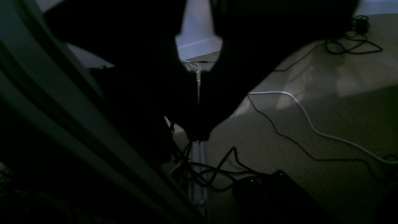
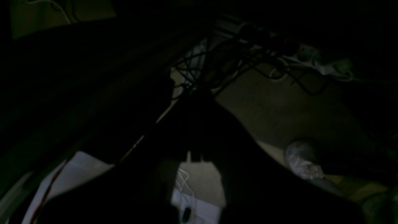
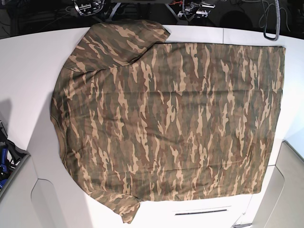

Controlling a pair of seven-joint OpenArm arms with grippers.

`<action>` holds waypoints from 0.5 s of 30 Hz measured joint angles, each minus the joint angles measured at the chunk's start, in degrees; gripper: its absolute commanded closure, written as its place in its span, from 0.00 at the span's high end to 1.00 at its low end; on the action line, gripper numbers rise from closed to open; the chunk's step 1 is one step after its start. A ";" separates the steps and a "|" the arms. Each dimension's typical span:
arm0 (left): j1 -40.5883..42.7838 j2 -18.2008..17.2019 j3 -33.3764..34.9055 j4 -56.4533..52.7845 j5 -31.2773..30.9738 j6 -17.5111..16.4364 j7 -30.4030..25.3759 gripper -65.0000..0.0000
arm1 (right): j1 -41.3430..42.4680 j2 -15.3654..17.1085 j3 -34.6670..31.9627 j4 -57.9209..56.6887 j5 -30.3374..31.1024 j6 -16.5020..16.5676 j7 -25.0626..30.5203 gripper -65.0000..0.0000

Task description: Fold the T-shirt properly

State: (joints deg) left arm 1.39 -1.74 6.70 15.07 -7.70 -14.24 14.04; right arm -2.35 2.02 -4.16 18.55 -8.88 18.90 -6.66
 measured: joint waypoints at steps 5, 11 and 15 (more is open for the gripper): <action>0.02 0.00 0.00 0.02 0.13 0.00 0.02 0.01 | 0.00 0.02 0.00 0.00 0.00 0.02 0.00 0.00; 0.02 -0.02 0.00 0.04 0.13 0.00 2.08 0.01 | -0.22 0.02 0.00 0.00 0.00 0.02 0.00 0.00; 0.02 0.00 0.00 0.04 0.13 0.00 2.05 0.01 | -0.35 0.02 0.00 0.00 0.00 0.04 0.02 0.00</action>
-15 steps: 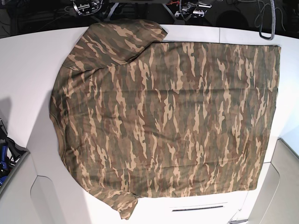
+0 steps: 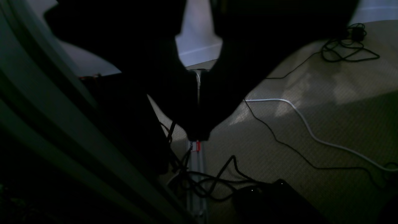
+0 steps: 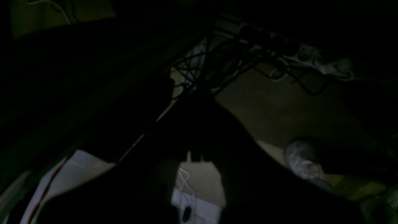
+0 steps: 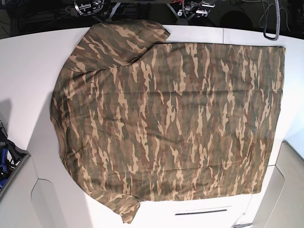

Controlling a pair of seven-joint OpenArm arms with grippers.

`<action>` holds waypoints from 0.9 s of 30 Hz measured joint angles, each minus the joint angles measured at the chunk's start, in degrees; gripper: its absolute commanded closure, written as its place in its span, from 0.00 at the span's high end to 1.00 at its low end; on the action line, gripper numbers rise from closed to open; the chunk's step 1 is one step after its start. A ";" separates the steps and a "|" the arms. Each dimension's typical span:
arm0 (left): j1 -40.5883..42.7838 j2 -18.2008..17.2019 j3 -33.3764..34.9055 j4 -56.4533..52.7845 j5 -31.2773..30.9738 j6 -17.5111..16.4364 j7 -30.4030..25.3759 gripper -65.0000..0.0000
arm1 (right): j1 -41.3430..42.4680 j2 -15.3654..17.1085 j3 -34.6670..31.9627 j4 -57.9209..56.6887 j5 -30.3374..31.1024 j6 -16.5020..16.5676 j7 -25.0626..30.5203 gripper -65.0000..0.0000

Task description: Fold the T-shirt properly

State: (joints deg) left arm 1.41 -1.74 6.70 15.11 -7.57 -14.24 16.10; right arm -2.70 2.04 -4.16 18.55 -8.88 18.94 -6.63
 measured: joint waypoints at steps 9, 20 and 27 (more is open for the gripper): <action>0.68 0.00 0.00 0.00 0.00 0.00 0.00 0.01 | 0.00 0.00 0.00 0.00 0.00 0.13 0.00 0.00; 1.14 -0.35 0.00 0.07 0.00 -0.11 1.01 0.10 | -0.04 0.00 0.00 0.00 0.00 0.13 0.00 0.00; 5.49 -3.78 0.04 0.15 -0.02 -16.35 -6.86 0.10 | -3.21 0.52 0.00 0.72 0.04 0.20 0.20 0.00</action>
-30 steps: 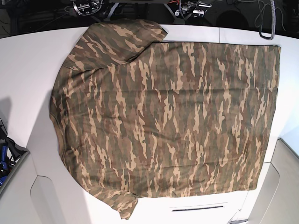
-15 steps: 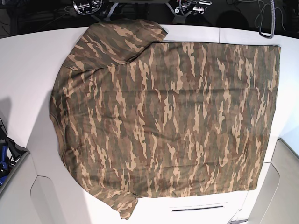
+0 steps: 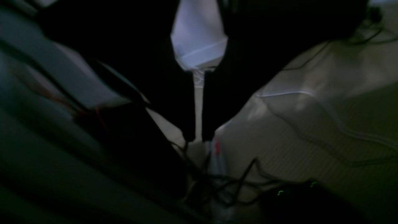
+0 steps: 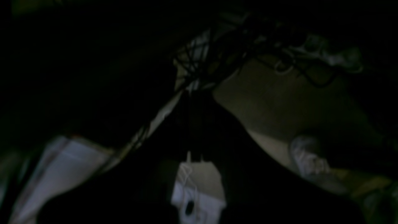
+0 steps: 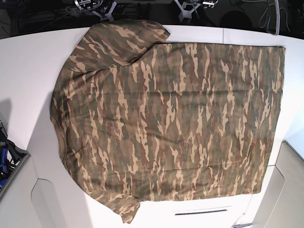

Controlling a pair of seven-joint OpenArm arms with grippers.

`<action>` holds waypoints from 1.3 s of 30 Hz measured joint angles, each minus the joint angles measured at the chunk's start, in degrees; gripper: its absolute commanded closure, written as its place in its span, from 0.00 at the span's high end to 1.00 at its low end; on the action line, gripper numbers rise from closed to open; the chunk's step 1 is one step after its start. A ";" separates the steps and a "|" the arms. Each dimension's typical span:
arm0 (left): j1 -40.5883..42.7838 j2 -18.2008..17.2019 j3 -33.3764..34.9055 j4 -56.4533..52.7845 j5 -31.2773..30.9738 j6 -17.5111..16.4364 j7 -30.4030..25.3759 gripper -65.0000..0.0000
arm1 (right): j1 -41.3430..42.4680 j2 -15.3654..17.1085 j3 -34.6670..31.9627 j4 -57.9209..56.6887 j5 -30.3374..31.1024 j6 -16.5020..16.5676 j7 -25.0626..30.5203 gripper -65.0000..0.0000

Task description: Fold the T-shirt properly

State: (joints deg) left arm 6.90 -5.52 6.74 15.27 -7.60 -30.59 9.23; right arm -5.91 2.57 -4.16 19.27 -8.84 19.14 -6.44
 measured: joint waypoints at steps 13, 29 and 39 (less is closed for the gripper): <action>11.32 -4.00 -0.02 14.49 -0.11 -8.50 -3.72 0.10 | -16.85 7.93 -0.09 21.66 13.05 12.90 -0.37 0.00; 29.38 -5.75 -9.29 42.01 -4.79 -8.52 -1.33 0.18 | -41.79 17.18 -0.09 63.71 21.40 13.51 -3.54 0.00; 37.44 -5.75 -20.11 58.95 -5.14 -8.66 -0.22 0.25 | -45.53 18.23 2.93 85.92 34.07 13.79 -17.35 0.00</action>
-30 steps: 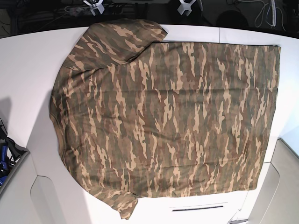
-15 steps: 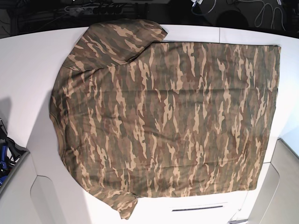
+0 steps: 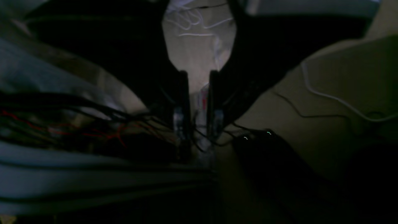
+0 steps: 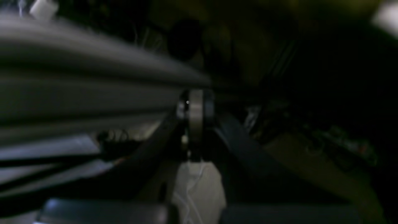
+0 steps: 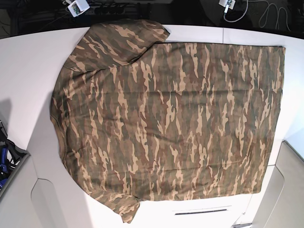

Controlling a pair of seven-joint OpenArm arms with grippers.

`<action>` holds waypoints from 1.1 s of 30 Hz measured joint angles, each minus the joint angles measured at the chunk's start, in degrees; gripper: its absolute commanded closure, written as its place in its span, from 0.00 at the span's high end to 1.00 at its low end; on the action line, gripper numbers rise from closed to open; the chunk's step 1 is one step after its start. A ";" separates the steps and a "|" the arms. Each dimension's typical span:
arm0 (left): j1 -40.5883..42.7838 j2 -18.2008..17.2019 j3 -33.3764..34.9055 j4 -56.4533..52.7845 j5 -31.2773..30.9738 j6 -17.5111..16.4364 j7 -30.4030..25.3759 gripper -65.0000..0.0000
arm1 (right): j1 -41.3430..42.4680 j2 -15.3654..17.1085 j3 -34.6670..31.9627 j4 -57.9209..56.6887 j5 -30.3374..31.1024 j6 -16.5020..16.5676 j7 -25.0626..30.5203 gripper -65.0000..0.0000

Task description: Fold the T-shirt properly

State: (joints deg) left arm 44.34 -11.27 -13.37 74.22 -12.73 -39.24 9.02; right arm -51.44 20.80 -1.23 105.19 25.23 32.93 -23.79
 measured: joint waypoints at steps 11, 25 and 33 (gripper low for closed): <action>3.67 0.15 -11.87 10.78 -15.19 -0.07 12.15 0.35 | -0.13 -1.60 10.69 10.27 8.59 -0.11 -2.08 0.00; 3.74 0.15 -27.93 27.30 -31.52 -0.20 21.66 0.61 | 7.04 -3.82 20.83 8.98 12.87 -5.20 -12.28 0.40; 3.48 -3.82 -29.94 28.28 -32.92 -0.24 21.86 0.64 | 9.62 -3.85 20.83 3.67 12.48 -5.95 -12.41 0.52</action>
State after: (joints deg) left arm 47.81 -15.09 -43.31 102.50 -45.65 -39.48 30.87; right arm -41.82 16.95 19.59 108.86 37.71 26.98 -36.21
